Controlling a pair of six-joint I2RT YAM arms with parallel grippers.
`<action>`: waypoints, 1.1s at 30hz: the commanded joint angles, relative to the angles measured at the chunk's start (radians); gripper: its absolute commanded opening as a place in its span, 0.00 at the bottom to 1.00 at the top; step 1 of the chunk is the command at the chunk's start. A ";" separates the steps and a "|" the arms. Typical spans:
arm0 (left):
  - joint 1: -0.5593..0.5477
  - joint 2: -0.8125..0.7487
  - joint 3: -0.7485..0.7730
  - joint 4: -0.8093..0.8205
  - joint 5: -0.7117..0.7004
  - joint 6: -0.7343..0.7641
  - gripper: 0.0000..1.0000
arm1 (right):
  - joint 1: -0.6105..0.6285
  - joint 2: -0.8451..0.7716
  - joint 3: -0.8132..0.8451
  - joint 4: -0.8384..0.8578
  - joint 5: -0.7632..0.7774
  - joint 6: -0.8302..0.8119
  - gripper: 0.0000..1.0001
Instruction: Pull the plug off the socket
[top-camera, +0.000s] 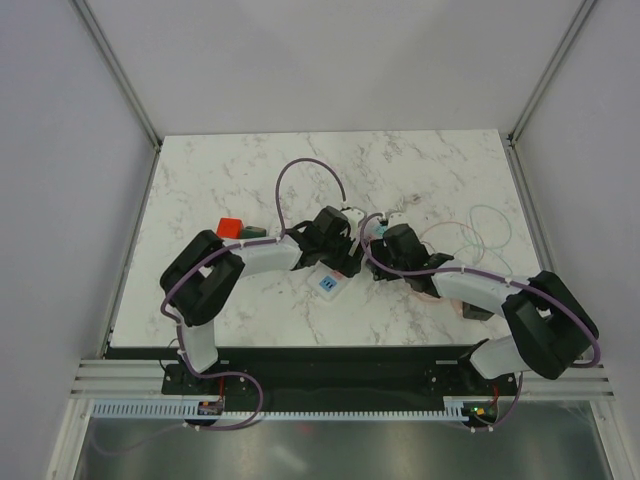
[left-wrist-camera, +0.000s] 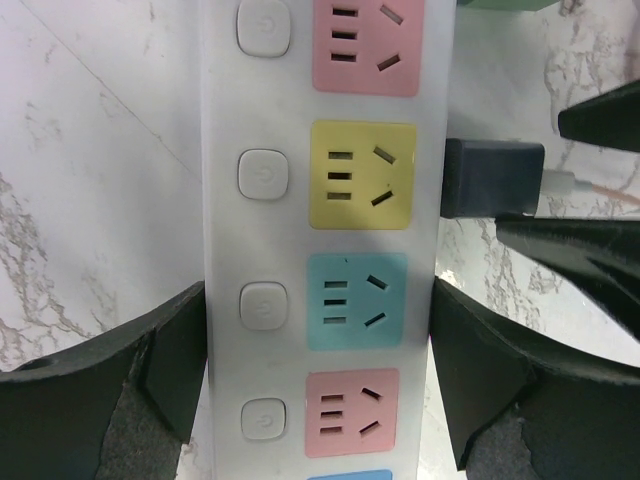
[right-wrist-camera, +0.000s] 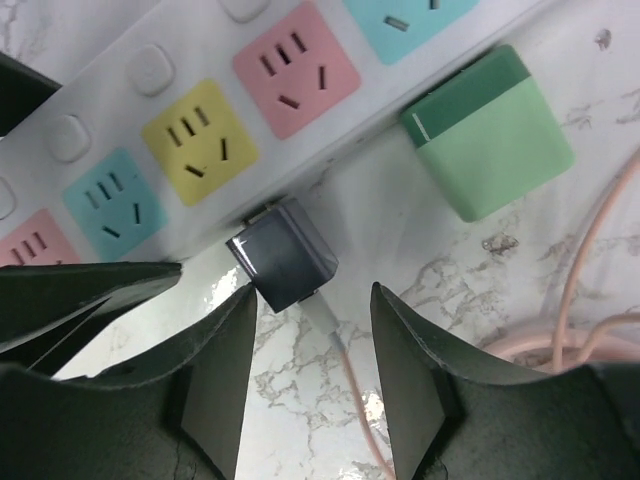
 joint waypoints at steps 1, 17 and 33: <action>-0.011 -0.044 -0.032 -0.010 0.115 -0.012 0.02 | -0.031 -0.028 -0.028 0.033 0.019 0.045 0.57; -0.011 -0.029 -0.013 -0.048 0.224 -0.015 0.02 | -0.063 0.022 -0.022 0.112 -0.218 -0.034 0.60; -0.011 0.022 0.008 -0.065 0.034 -0.041 0.02 | -0.065 -0.068 -0.071 0.016 -0.245 0.008 0.03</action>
